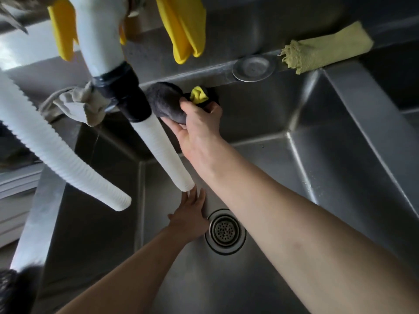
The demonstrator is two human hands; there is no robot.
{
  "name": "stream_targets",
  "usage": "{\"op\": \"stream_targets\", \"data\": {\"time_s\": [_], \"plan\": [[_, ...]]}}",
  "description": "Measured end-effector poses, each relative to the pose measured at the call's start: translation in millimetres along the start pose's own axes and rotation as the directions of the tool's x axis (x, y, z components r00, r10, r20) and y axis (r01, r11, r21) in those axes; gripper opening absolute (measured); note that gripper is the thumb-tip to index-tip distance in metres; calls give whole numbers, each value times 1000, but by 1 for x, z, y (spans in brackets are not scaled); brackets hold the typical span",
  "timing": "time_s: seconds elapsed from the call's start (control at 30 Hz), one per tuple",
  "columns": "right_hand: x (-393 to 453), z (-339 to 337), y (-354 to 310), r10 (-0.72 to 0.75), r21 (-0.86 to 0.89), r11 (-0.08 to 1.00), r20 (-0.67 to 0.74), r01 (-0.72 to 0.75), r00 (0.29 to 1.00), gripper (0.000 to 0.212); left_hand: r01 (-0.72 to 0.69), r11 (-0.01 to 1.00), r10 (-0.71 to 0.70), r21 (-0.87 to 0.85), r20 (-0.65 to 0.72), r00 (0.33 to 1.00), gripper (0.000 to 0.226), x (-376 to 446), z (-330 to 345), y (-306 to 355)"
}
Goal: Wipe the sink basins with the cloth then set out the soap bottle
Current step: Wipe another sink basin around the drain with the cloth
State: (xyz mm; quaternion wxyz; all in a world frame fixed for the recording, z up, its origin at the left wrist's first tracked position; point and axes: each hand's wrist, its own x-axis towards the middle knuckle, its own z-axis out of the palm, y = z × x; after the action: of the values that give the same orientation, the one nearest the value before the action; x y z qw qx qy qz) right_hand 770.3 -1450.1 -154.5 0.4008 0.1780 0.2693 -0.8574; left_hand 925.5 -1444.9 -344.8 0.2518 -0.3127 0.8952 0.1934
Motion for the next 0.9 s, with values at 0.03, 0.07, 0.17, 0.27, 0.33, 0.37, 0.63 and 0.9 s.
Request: {"op": "stream_targets", "data": {"time_s": [0.03, 0.07, 0.17, 0.27, 0.33, 0.37, 0.63, 0.9], "plan": [[-2, -1, -6, -18, -8, 1000, 10, 19, 1000, 47, 7, 1000, -7, 12, 15, 1000, 85, -3, -3, 4], [-4, -4, -12, -34, -27, 999, 16, 35, 999, 48, 16, 1000, -17, 13, 38, 999, 87, -5, -3, 8], [-13, -24, -20, -82, -183, 980, -7, 79, 997, 49, 35, 999, -35, 10, 82, 996, 91, -7, -5, 11], [-27, -55, -27, -131, -390, 915, -59, 98, 990, 40, 23, 1000, -22, -18, 53, 998, 85, -8, -10, 9], [-34, -81, -32, -153, -511, 856, -100, 81, 983, 42, 17, 998, -17, -65, 3, 1000, 69, -13, -17, 13], [-36, -94, -33, -179, -584, 808, -121, 75, 976, 44, 11, 994, -16, -111, -45, 999, 61, -16, -20, 17], [-53, -176, -58, -335, -996, 19, -87, -85, 938, 56, 57, 857, -155, -511, -151, 976, 42, -30, -14, 34], [-65, -170, -91, -331, -996, -30, -66, -81, 941, 41, -51, 816, -98, -576, -225, 969, 39, -36, -7, 81]]}}
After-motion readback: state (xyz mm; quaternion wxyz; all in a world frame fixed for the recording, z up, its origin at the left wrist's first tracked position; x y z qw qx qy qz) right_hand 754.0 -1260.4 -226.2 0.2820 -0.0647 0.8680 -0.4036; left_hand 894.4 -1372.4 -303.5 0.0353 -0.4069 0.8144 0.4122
